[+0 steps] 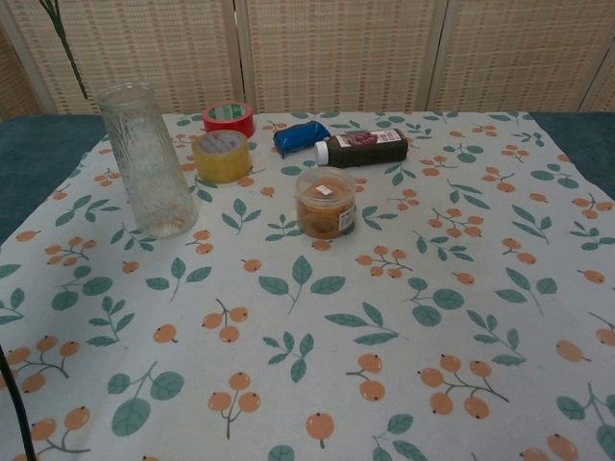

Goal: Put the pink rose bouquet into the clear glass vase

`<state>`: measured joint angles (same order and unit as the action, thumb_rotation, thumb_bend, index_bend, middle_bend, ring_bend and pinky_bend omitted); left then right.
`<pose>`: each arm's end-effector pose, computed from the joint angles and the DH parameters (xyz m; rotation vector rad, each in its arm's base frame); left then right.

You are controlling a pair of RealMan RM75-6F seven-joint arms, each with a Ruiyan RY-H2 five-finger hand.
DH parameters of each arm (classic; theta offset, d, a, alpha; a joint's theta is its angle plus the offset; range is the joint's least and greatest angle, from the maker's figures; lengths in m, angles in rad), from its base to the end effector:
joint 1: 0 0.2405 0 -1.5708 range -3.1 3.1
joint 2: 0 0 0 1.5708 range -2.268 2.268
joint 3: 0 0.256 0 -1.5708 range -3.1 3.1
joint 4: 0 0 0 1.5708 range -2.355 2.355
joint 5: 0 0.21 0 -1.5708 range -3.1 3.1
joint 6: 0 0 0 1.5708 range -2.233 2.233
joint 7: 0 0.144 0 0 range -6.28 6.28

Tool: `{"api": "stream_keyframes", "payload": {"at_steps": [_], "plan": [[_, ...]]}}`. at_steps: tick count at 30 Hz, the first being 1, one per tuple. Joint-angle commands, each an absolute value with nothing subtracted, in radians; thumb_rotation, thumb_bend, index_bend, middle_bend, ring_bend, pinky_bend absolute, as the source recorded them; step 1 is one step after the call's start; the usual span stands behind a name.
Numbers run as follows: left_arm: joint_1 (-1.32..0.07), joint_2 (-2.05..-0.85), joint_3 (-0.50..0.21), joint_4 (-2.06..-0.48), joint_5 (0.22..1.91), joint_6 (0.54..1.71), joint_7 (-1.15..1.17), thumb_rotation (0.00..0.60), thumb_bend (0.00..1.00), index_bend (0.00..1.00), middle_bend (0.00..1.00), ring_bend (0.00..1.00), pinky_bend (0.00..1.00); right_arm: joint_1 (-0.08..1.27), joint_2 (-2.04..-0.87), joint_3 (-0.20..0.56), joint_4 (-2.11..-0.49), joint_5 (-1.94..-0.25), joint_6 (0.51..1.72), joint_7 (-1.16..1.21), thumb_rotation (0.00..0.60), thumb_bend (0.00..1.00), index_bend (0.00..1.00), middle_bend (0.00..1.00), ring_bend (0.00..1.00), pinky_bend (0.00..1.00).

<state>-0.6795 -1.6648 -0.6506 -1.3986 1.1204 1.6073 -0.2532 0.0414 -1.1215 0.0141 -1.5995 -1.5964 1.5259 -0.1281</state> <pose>-0.1304 0.3866 0.1342 -0.5817 -0.9707 -1.9599 -0.3084 -0.1597 0.1544 1.4810 -0.7795 0.8237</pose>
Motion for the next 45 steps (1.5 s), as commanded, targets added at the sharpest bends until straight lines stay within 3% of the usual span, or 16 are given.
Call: {"api": "stream_keyframes", "payload": {"at_steps": [1,6,24,45], "plan": [[-0.688,-1.675,-0.650,-1.390,1.123,1.608,-0.253,0.600,0.58,0.73,1.00,1.00,1.00,0.041,-1.121,0.015,-1.600,-1.596,1.526,-0.127,0.600,0.32,0.24,0.10,0.01,0.34],[-0.706,-1.674,-0.669,-1.392,1.129,1.609,-0.237,0.600,0.58,0.73,1.00,1.00,1.00,0.041,-1.119,0.016,-1.602,-1.593,1.525,-0.126,0.600,0.32,0.24,0.10,0.01,0.34],[-0.701,-1.657,-0.712,-1.651,1.042,1.611,-0.125,0.600,0.58,0.73,1.00,1.00,1.00,0.045,-1.112,0.014,-1.610,-1.587,1.510,-0.123,0.600,0.32,0.24,0.10,0.01,0.34],[-0.697,-1.749,-0.654,-1.549,1.059,1.612,-0.168,0.600,0.58,0.73,1.00,1.00,1.00,0.049,-1.110,0.015,-1.612,-1.578,1.498,-0.126,0.600,0.32,0.24,0.10,0.01,0.34]]}}
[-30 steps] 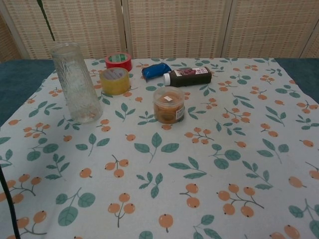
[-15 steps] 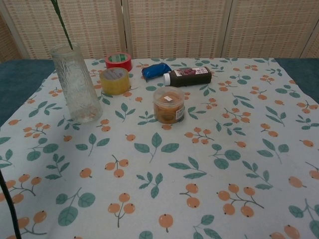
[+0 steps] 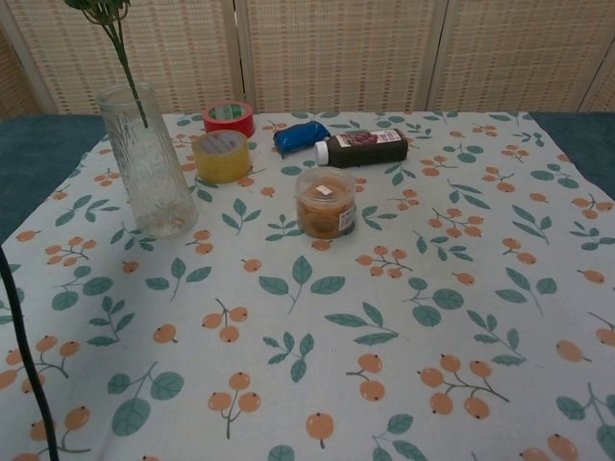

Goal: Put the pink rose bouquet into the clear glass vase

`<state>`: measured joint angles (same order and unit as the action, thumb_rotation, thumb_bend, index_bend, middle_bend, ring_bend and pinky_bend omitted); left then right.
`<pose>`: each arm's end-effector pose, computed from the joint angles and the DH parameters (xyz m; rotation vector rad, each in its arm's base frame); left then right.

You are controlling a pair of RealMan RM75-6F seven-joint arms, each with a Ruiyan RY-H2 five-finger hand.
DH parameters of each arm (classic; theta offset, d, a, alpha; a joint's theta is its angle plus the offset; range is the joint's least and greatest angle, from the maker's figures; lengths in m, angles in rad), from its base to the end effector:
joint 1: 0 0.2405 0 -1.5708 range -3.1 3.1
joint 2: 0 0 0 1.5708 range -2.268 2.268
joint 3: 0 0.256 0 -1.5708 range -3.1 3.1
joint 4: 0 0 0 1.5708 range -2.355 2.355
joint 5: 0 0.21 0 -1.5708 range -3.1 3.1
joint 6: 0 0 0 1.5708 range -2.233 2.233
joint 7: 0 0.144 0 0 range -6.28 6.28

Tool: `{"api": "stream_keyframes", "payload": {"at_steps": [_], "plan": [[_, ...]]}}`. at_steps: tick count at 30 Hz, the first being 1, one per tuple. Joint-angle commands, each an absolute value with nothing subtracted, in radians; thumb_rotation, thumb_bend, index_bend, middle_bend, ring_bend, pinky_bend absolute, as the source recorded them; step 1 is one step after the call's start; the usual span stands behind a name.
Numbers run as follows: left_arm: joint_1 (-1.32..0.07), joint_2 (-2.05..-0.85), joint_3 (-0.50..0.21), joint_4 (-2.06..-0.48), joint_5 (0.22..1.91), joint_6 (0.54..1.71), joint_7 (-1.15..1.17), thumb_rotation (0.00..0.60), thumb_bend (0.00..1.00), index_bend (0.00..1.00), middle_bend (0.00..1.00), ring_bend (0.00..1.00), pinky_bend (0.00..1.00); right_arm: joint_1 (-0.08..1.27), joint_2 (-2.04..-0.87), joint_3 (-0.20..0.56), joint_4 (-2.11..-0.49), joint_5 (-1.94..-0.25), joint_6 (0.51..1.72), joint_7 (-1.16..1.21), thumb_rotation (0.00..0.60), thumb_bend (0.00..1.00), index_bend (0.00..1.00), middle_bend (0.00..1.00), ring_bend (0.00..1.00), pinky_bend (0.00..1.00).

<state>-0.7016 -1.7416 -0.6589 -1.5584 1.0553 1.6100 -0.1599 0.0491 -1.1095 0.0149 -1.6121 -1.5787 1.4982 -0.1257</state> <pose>-0.0928 0.3711 0.1015 -0.5512 -1.1861 -1.9714 -0.3095 -0.1623 0.1546 1.4862 -0.8032 0.8057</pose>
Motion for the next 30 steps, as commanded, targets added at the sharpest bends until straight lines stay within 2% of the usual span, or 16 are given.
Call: {"api": "stream_keyframes", "payload": {"at_steps": [1,12,14,22,26,30], "plan": [[-0.695,-1.753,-0.651,-1.545,1.060,1.612,-0.172,0.600,0.58,0.73,1.00,1.00,1.00,0.050,-1.110,0.015,-1.612,-1.578,1.497,-0.127,0.600,0.32,0.24,0.10,0.01,0.34],[-0.669,-1.800,-0.607,-1.457,1.089,1.617,-0.214,0.600,0.59,0.73,1.00,1.00,1.00,0.052,-1.109,0.012,-1.613,-1.577,1.489,-0.129,0.600,0.32,0.24,0.10,0.01,0.34],[-0.665,-1.812,-0.594,-1.429,1.099,1.616,-0.222,0.600,0.59,0.70,1.00,1.00,1.00,0.052,-1.108,0.012,-1.614,-1.577,1.489,-0.129,0.600,0.32,0.24,0.10,0.01,0.34],[-0.656,-1.850,-0.553,-1.339,1.125,1.595,-0.245,0.600,0.44,0.36,1.00,1.00,1.00,0.052,-1.110,0.013,-1.612,-1.576,1.489,-0.129,0.600,0.32,0.24,0.10,0.01,0.34],[-0.650,-1.861,-0.536,-1.316,1.144,1.597,-0.237,0.600,0.40,0.18,1.00,1.00,1.00,0.052,-1.109,0.013,-1.612,-1.575,1.490,-0.128,0.600,0.32,0.24,0.10,0.01,0.34],[-0.643,-1.863,-0.521,-1.309,1.162,1.597,-0.227,0.600,0.39,0.05,1.00,1.00,1.00,0.052,-1.110,0.014,-1.612,-1.576,1.492,-0.128,0.600,0.32,0.24,0.10,0.01,0.34]]}}
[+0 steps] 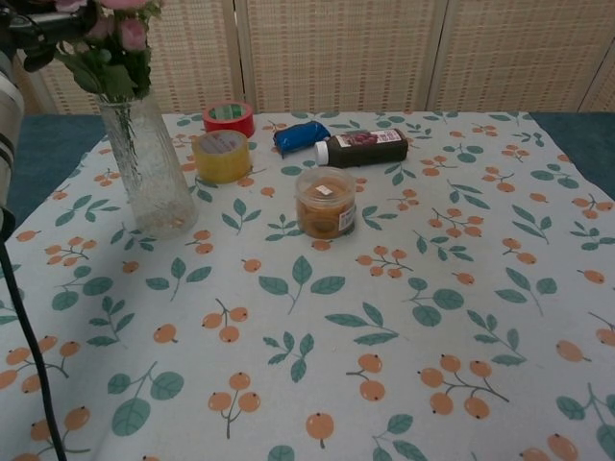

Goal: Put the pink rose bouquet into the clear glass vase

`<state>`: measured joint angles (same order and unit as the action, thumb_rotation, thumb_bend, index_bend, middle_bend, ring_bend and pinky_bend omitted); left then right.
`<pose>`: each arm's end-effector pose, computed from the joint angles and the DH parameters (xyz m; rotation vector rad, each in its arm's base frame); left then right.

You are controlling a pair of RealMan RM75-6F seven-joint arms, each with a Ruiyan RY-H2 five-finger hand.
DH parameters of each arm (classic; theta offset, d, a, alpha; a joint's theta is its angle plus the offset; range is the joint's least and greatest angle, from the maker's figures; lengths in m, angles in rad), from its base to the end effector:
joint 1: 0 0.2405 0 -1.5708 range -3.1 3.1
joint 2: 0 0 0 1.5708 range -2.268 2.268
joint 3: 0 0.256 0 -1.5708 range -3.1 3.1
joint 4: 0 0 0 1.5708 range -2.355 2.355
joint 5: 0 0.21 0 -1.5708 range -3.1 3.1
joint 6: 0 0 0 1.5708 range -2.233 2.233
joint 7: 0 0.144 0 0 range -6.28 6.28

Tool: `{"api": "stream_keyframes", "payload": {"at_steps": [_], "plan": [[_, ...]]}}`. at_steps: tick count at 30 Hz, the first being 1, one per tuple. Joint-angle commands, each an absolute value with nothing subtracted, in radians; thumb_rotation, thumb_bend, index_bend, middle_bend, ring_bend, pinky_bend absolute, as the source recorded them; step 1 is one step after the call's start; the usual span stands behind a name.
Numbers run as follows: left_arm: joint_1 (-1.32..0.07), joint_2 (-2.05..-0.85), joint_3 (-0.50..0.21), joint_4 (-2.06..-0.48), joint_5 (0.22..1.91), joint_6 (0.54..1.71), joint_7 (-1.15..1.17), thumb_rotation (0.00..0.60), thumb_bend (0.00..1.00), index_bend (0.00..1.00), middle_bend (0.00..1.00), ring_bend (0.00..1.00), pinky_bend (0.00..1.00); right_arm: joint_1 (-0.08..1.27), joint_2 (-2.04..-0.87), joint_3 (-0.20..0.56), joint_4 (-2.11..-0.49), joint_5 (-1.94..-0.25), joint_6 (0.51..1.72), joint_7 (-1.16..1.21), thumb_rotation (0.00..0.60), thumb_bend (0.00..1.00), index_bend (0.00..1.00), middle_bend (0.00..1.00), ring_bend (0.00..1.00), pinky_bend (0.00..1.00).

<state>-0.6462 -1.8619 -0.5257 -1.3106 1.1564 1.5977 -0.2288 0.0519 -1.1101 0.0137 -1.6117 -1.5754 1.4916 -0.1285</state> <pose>-0.1335 0.3593 0.0464 -0.6792 -1.1413 -1.8417 -0.3100 -0.1629 0.1537 1.4904 -0.8062 0.7993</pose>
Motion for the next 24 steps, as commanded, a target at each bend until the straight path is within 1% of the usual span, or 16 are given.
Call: {"api": "stream_keyframes", "payload": {"at_steps": [1,3,9,14,19,21,24], "plan": [[-0.641,-1.863,-0.519,-1.309,1.165,1.596,-0.226,0.600,0.39,0.03,1.00,1.00,1.00,0.052,-1.110,0.013,-1.612,-1.576,1.491,-0.129,0.600,0.32,0.24,0.10,0.01,0.34],[-0.637,-1.864,-0.516,-1.312,1.171,1.595,-0.227,0.600,0.38,0.00,1.00,1.00,1.00,0.052,-1.110,0.012,-1.612,-1.577,1.492,-0.129,0.600,0.32,0.24,0.10,0.01,0.34],[-0.614,-1.850,-0.501,-1.334,1.185,1.587,-0.230,0.600,0.38,0.00,1.00,1.00,1.00,0.052,-1.109,0.012,-1.612,-1.577,1.490,-0.128,0.600,0.32,0.24,0.10,0.01,0.34],[-0.559,-1.778,-0.429,-1.368,1.246,1.588,-0.211,0.600,0.38,0.00,1.00,1.00,1.00,0.052,-1.107,0.011,-1.613,-1.578,1.491,-0.125,0.600,0.32,0.24,0.10,0.01,0.34],[-0.493,-1.630,-0.343,-1.450,1.263,1.514,-0.161,0.600,0.39,0.00,1.00,1.00,1.00,0.051,-1.108,0.011,-1.613,-1.579,1.492,-0.127,0.600,0.32,0.24,0.10,0.01,0.34],[-0.466,-1.546,-0.310,-1.504,1.252,1.460,-0.136,0.600,0.39,0.00,1.00,1.00,1.00,0.051,-1.111,0.012,-1.612,-1.578,1.492,-0.130,0.600,0.32,0.24,0.10,0.01,0.34],[-0.435,-1.425,-0.262,-1.547,1.251,1.395,-0.094,0.600,0.39,0.00,0.97,1.00,1.00,0.053,-1.111,0.010,-1.614,-1.574,1.484,-0.134,0.600,0.32,0.24,0.10,0.01,0.34]]}}
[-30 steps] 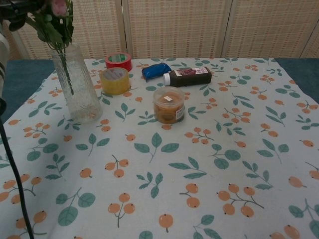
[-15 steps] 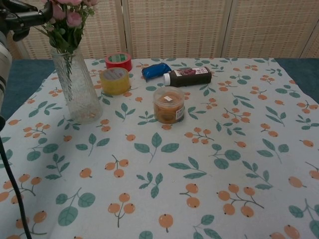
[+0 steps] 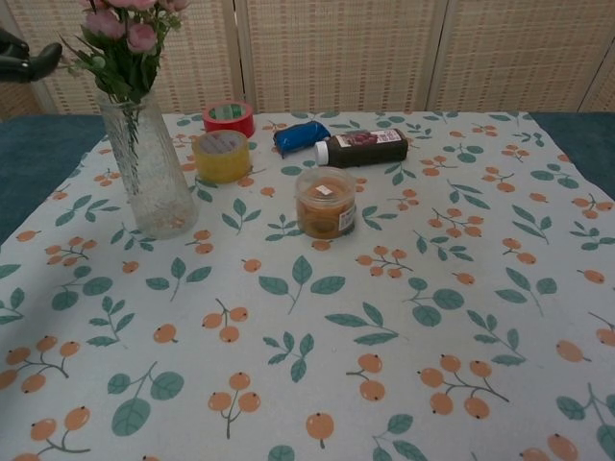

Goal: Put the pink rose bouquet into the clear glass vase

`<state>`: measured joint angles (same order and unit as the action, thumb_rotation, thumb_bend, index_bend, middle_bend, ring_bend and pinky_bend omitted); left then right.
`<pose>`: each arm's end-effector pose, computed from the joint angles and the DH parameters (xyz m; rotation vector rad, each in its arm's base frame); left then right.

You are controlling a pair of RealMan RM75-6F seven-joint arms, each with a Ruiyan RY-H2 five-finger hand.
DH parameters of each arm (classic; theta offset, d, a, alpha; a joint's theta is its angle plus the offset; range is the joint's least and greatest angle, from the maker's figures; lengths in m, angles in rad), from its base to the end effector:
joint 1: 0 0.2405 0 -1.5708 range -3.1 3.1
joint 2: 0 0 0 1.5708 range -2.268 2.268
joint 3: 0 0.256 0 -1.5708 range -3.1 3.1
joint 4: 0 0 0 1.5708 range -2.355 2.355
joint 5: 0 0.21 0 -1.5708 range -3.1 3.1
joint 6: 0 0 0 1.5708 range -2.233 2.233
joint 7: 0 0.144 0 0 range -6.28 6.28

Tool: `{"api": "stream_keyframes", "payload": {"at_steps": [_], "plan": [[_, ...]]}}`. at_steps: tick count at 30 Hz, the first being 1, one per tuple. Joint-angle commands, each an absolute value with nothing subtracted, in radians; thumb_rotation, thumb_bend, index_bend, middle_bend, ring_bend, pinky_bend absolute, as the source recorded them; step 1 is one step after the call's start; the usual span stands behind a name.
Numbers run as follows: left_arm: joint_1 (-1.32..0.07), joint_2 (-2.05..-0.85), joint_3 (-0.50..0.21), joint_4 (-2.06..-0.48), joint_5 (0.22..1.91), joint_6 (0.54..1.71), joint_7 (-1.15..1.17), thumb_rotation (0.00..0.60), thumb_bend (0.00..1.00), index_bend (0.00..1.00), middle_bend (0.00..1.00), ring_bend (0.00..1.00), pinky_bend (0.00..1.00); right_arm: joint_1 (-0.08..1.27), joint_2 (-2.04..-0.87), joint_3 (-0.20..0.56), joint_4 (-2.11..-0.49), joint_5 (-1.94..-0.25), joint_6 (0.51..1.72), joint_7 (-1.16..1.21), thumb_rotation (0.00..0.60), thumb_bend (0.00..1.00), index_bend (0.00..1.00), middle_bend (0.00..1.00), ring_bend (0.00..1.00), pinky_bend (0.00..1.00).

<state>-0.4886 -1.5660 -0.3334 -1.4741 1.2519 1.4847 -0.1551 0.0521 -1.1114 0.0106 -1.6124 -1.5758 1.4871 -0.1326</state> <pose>-0.1915 0.3280 0.0816 -1.0502 -1.0648 -1.5801 -0.3102 -0.1622 0.1522 1.4962 -0.8095 0.7934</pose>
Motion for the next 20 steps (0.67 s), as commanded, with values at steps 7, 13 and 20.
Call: {"api": "stream_keyframes", "payload": {"at_steps": [7,13,20], "plan": [[-0.381,-1.234,-0.191,-1.563,1.157,1.284,0.069,0.600,0.39,0.07,0.80,0.89,0.94,0.055,-1.114,0.012,-1.616,-1.569,1.480,-0.142,0.600,0.32,0.24,0.10,0.01,0.34],[-0.365,-1.155,-0.143,-1.596,1.036,1.201,0.224,0.600,0.39,0.10,0.46,0.54,0.73,0.056,-1.117,0.014,-1.618,-1.564,1.477,-0.145,0.600,0.32,0.24,0.10,0.01,0.34],[-0.268,-1.249,-0.031,-1.481,1.198,1.367,0.291,0.600,0.38,0.07,0.20,0.24,0.40,0.067,-1.135,0.026,-1.614,-1.531,1.455,-0.180,0.600,0.32,0.24,0.10,0.01,0.34]]}}
